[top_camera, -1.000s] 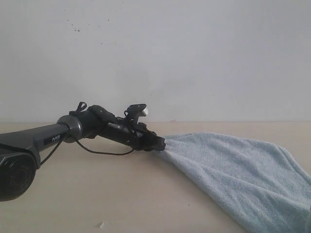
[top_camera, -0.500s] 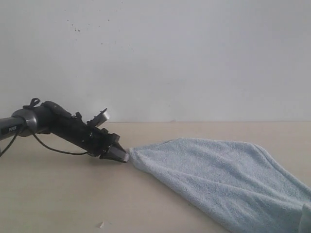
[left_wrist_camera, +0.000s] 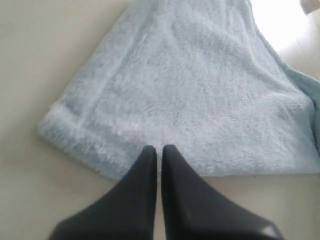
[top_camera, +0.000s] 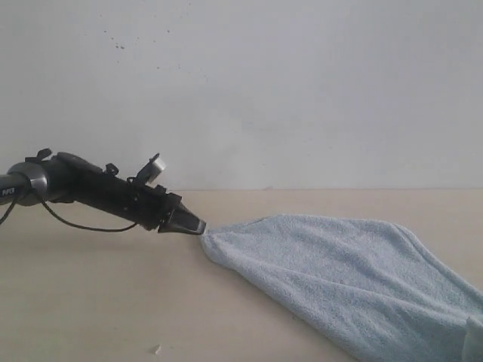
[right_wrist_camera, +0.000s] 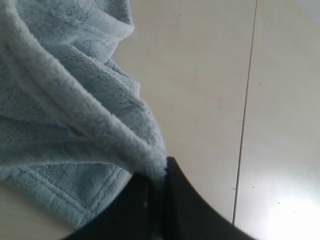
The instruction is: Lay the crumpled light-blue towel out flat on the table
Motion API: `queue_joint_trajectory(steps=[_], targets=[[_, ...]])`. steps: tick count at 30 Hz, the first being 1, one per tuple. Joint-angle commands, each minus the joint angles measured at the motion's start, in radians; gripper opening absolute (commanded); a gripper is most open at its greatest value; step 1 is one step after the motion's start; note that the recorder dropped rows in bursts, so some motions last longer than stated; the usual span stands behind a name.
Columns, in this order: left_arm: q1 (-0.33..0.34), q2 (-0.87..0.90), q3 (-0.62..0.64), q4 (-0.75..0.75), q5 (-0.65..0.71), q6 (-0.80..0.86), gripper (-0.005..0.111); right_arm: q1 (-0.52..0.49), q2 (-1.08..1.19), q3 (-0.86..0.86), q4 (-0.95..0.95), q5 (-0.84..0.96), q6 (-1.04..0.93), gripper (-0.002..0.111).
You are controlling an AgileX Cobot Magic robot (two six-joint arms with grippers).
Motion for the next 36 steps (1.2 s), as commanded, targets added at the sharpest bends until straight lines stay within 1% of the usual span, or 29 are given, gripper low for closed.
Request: queue_joint_trajectory(steps=[1,5,8,10,13,17,29,33,36], targets=[[-0.056,-0.090,0.005,0.109,-0.075,0.032,0.004,0.000,-0.003,0.004,0.000,-0.005,-0.005,0.001],[-0.139,-0.144,0.005,0.323,-0.246,-0.022,0.004,0.000,-0.003,0.004,0.000,-0.022,-0.005,0.001],[-0.210,-0.152,0.005,0.511,-0.385,-0.092,0.004,0.000,-0.003,0.004,0.000,-0.025,-0.005,0.001],[-0.249,-0.149,0.005,0.599,-0.447,-0.124,0.004,0.000,-0.003,0.004,0.000,-0.025,-0.005,0.001],[-0.281,-0.140,0.005,0.622,-0.522,-0.158,0.004,0.000,-0.003,0.004,0.000,-0.025,-0.005,0.001],[-0.293,-0.119,0.005,0.622,-0.594,-0.168,0.004,0.000,-0.003,0.004,0.000,-0.025,-0.005,0.001],[-0.295,-0.021,0.005,0.637,-0.573,-0.168,0.004,0.000,-0.003,0.004,0.000,-0.027,-0.005,0.001],[-0.295,-0.013,0.005,0.683,-0.510,-0.173,0.004,0.000,-0.003,0.004,0.000,-0.027,-0.005,0.001],[-0.290,-0.013,0.007,0.742,-0.455,-0.223,0.004,0.000,-0.003,0.004,0.000,-0.029,-0.003,0.001]])
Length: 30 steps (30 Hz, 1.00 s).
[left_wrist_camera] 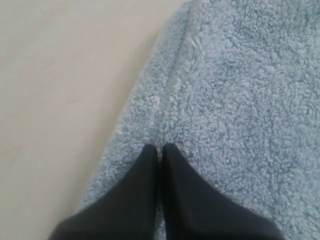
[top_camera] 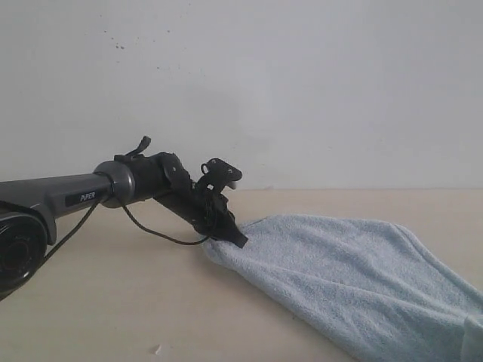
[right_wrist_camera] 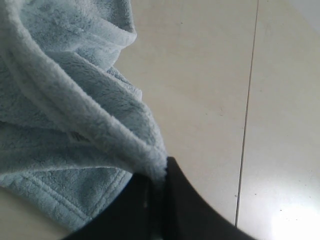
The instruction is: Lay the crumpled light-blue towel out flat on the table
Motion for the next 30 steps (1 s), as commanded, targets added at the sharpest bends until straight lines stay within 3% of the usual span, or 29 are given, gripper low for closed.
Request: queue_joint_trajectory(steps=[1,10,17,23,27,30], targets=[[0.002,0.016,0.014,0.097,0.113,-0.068,0.004,0.000,-0.003,0.004,-0.002,-0.009,-0.003,0.001],[0.077,-0.037,0.174,0.093,0.109,-0.082,0.004,0.000,-0.003,0.004,-0.002,-0.018,-0.001,0.001],[0.112,-0.209,0.490,0.093,-0.044,-0.062,0.004,0.000,-0.003,0.004,-0.002,-0.022,0.007,0.001],[0.113,-0.539,1.063,0.079,-0.378,-0.110,0.004,0.000,-0.003,0.004,-0.002,-0.054,0.018,0.001],[0.118,-0.763,1.332,0.079,-0.426,-0.233,0.004,0.000,-0.003,0.004,-0.002,-0.069,0.032,0.001],[0.127,-0.946,1.528,0.079,-0.562,-0.307,0.004,0.019,-0.003,0.004,0.002,-0.080,0.032,0.001]])
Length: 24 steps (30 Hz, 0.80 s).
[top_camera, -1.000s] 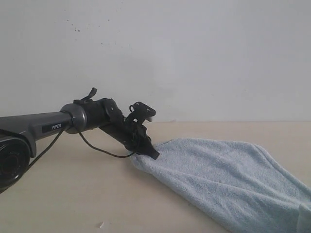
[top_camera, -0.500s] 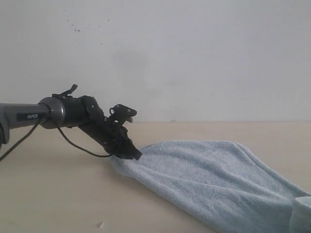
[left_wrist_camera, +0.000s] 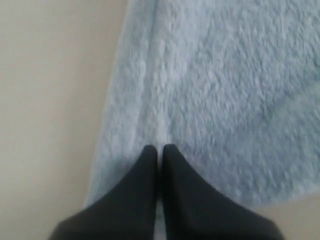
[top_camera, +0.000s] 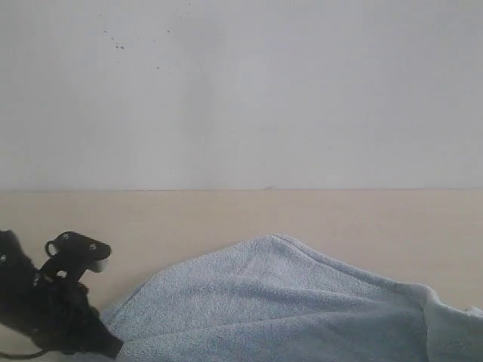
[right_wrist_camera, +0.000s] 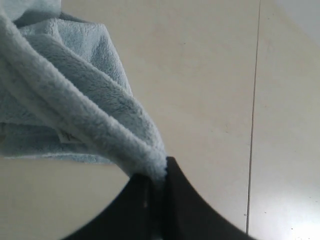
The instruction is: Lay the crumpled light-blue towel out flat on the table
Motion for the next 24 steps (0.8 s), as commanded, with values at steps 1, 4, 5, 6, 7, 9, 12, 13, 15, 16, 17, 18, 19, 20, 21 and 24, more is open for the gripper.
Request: queue_joint_trajectory(steps=[1,4,5,6,7,9,12,13,15,16,17,18,19,20,21,24], targets=[[0.018,-0.222,0.198,0.007,-0.127,-0.092,0.004,0.040,-0.003,0.004,-0.002,-0.012,0.007,0.001],[0.003,-0.333,0.196,0.007,-0.146,-0.092,0.004,0.083,-0.003,0.004,-0.002,-0.008,0.007,0.001],[-0.002,-0.349,0.168,0.007,-0.152,-0.072,0.004,0.092,-0.003,0.004,-0.004,-0.007,0.007,0.001],[-0.004,-0.349,0.128,0.007,-0.152,-0.069,0.004,0.092,-0.003,0.004,-0.004,-0.007,0.007,0.001],[-0.005,-0.345,0.102,0.007,-0.152,-0.069,0.004,0.092,-0.003,0.004,-0.004,-0.007,0.007,0.001],[-0.012,-0.311,0.037,0.021,-0.152,-0.060,0.004,0.093,-0.003,0.004,0.000,-0.007,0.007,0.001],[-0.051,-0.220,-0.093,0.029,-0.093,-0.036,0.004,0.093,-0.003,0.004,0.002,0.007,0.007,0.001],[-0.069,-0.190,-0.136,0.029,-0.073,-0.023,0.004,0.093,-0.003,0.004,0.002,0.012,0.007,0.001],[-0.105,-0.109,-0.213,0.027,-0.065,-0.007,0.005,0.093,-0.003,0.004,0.002,0.014,0.007,0.001],[-0.119,-0.076,-0.242,0.027,-0.069,-0.007,0.008,0.093,-0.003,0.004,0.002,0.014,0.007,0.001],[-0.133,-0.035,-0.279,0.027,-0.073,-0.007,0.014,0.093,-0.003,0.004,0.002,0.017,0.007,0.001],[-0.145,0.006,-0.314,0.027,-0.080,-0.007,0.020,0.093,-0.003,0.004,0.002,0.017,0.007,0.001],[-0.154,0.047,-0.349,0.027,-0.086,-0.004,0.028,0.093,-0.003,0.004,0.002,0.019,0.012,0.001],[-0.159,0.079,-0.377,0.027,-0.090,-0.004,0.035,0.093,-0.003,0.004,0.002,0.019,0.012,0.001],[-0.164,0.119,-0.411,0.027,-0.099,-0.004,0.043,0.093,-0.003,0.004,0.002,0.019,0.012,0.001],[-0.166,0.229,-0.504,0.027,-0.130,-0.004,0.053,0.093,-0.003,0.004,0.002,0.019,0.012,0.001]])
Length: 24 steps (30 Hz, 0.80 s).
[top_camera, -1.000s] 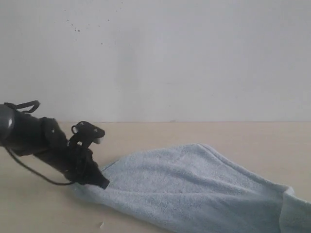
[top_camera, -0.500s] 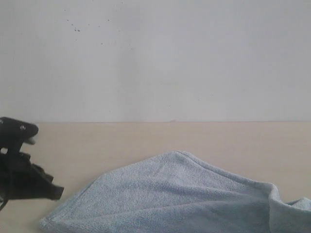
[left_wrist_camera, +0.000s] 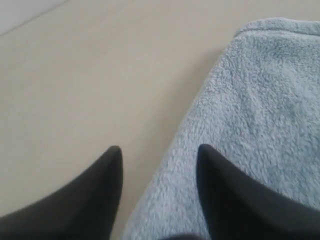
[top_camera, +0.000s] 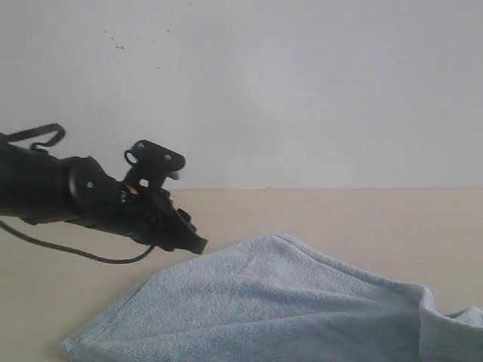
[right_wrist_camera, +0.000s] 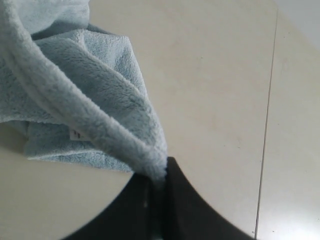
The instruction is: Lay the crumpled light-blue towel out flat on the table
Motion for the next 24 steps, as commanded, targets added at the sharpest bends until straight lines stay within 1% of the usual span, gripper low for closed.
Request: queue_joint_trajectory(steps=[1,5,10,15,22,24], targets=[[-0.007,0.149,-0.130,0.005,-0.051,0.005,0.053,0.003,-0.003,0.004,-0.002,0.006,0.005,0.001],[-0.009,0.248,-0.221,0.009,-0.066,0.005,0.050,0.003,-0.003,0.004,-0.002,0.006,0.005,0.001],[-0.009,0.334,-0.314,0.009,-0.064,0.030,0.050,0.003,-0.003,0.004,-0.002,0.006,0.005,0.001],[-0.009,0.361,-0.342,0.009,-0.062,0.039,0.050,0.003,-0.003,0.004,-0.002,0.006,0.001,0.001],[-0.009,0.375,-0.342,0.009,-0.029,0.069,0.050,0.003,-0.003,0.004,-0.002,0.002,0.001,0.001],[-0.019,0.375,-0.342,0.009,-0.023,0.069,0.050,0.003,-0.003,0.004,-0.002,-0.005,0.001,0.001]])
